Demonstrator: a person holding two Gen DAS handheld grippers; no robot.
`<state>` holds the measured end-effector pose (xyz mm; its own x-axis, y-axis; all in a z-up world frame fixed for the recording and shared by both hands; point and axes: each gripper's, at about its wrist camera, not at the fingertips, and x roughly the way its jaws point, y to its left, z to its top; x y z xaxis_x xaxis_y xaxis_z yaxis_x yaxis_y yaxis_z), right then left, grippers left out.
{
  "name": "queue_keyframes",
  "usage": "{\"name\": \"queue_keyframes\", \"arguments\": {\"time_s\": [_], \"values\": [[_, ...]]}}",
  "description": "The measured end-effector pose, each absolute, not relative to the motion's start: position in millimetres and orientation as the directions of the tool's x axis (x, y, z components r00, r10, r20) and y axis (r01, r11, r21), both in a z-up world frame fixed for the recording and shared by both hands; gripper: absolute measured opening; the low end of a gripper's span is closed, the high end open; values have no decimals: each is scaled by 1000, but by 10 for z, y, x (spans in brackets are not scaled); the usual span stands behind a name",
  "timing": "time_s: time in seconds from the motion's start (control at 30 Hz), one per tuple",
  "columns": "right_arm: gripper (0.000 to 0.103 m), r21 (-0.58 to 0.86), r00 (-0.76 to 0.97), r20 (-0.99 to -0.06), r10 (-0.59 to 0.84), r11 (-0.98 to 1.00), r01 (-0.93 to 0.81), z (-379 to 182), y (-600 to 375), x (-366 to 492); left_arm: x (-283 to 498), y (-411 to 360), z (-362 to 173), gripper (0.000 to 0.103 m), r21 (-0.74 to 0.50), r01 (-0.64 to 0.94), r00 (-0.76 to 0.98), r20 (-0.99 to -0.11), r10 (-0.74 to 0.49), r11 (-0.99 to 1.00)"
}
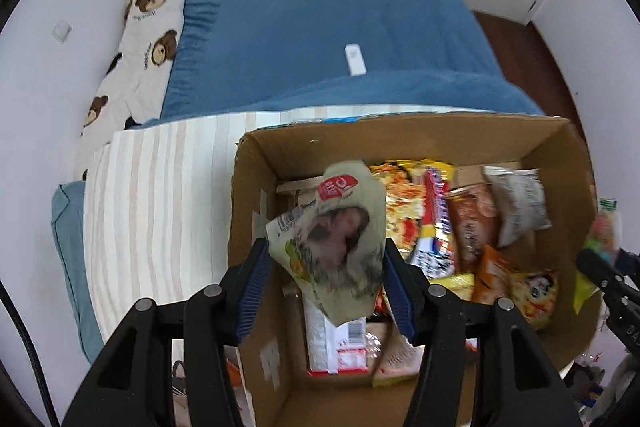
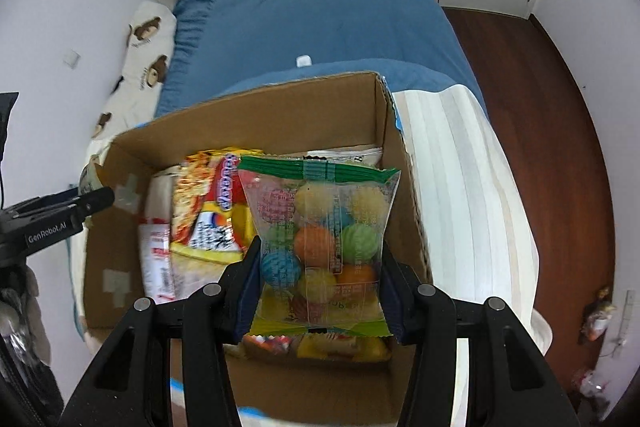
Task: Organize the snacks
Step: 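Carry both packets into the box and open both tools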
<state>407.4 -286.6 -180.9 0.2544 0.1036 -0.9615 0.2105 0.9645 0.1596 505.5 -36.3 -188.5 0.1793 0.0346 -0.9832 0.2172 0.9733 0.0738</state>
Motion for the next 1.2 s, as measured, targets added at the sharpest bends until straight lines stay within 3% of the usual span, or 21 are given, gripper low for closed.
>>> {"name": "queue_keyframes", "arguments": {"time_s": [0.1,0.17,0.2,0.27,0.43,0.87,1.2], "values": [[56,131,218,-972,82,966,224,-1983,-2870,4198,5208,-330,-2070,53,85,209,137,-989,57,974],[72,109,200,-978,58,962,252,-2069,-2888,4267,5298,-304,-2166,54,74,197,97,-994,56,978],[81,112,192,-979,63,959,260,-2097,-2906,4281,5329,-281,-2201,59,68,186,85,-995,53,980],[87,127,179,-981,81,956,263,-2165,-2906,4327,5394,-251,-2228,75,53,172,86,-996,38,984],[96,108,157,-985,70,962,251,-2222,-2825,4351,5406,-279,-2278,88,38,171,86,-996,23,985],[97,92,155,-986,58,970,225,-2261,-2632,4213,4997,-330,-2219,88,0,180,116,-993,-21,984],[97,73,256,-966,28,983,169,-1849,-2399,3937,4430,-314,-1827,88,-43,190,233,-969,-87,981]]}}
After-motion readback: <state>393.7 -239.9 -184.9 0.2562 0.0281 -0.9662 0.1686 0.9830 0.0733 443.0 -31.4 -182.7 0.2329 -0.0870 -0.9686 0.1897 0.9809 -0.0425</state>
